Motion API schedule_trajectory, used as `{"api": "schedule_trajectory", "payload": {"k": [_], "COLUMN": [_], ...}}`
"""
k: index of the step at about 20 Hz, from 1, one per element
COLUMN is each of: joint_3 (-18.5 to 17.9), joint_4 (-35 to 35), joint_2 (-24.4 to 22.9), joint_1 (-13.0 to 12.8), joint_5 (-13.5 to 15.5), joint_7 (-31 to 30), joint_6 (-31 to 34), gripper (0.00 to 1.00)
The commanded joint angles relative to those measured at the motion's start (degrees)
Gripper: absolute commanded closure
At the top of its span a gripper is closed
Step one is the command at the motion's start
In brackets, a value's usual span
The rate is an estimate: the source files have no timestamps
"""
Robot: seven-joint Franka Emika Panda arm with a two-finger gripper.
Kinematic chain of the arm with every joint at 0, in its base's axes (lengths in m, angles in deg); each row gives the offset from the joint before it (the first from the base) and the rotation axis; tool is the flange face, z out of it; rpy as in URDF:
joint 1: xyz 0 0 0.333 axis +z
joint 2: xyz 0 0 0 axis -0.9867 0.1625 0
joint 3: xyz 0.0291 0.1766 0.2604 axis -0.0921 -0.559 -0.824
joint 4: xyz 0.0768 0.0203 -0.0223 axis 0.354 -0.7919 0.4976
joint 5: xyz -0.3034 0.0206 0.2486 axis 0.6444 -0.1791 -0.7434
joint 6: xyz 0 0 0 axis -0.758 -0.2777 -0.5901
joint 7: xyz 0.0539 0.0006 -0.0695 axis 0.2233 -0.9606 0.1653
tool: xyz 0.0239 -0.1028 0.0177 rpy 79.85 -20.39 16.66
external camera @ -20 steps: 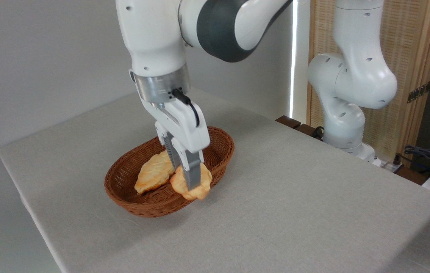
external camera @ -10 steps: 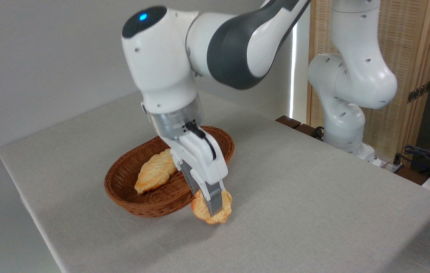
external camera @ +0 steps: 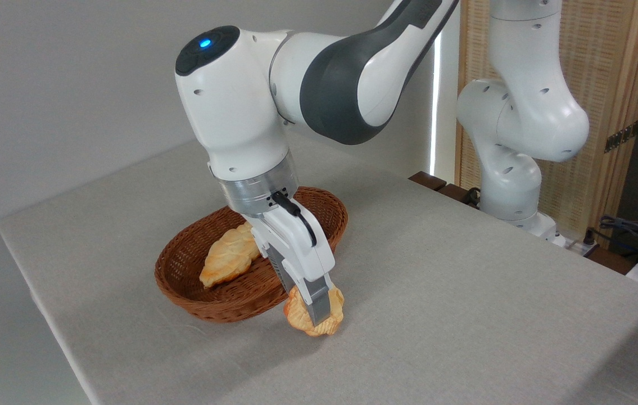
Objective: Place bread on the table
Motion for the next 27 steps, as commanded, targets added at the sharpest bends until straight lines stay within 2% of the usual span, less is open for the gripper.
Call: {"api": "schedule_trajectory", "payload": {"k": [1,7,11,15,17,20,21,23,27], "joint_3": [0.1,0.36,1.41,2.21,2.3,2.38,2.38,2.38,2.21], "joint_4": [0.56,0.82,5.64,7.33,8.03,8.65,8.56,8.64,8.56], "joint_2": [-0.28,-0.28,-1.86,-4.32,-4.94,-4.68,-4.59,-4.24,-3.89], "joint_1": [-0.45,-0.8,-0.8,-0.8,-0.8,-0.8,-0.8,-0.8,-0.8], "joint_5": [-0.88,-0.88,0.88,1.67,1.67,1.85,1.85,1.85,4.82], "joint_7": [0.37,0.02,-0.34,-0.51,-1.65,-9.97,-11.05,-11.94,-11.67], "joint_6": [0.65,0.83,0.91,2.14,3.2,3.11,3.11,3.11,3.11], "gripper": [0.0,0.0,0.0,0.0,0.0,0.0,0.0,0.0,0.0]}}
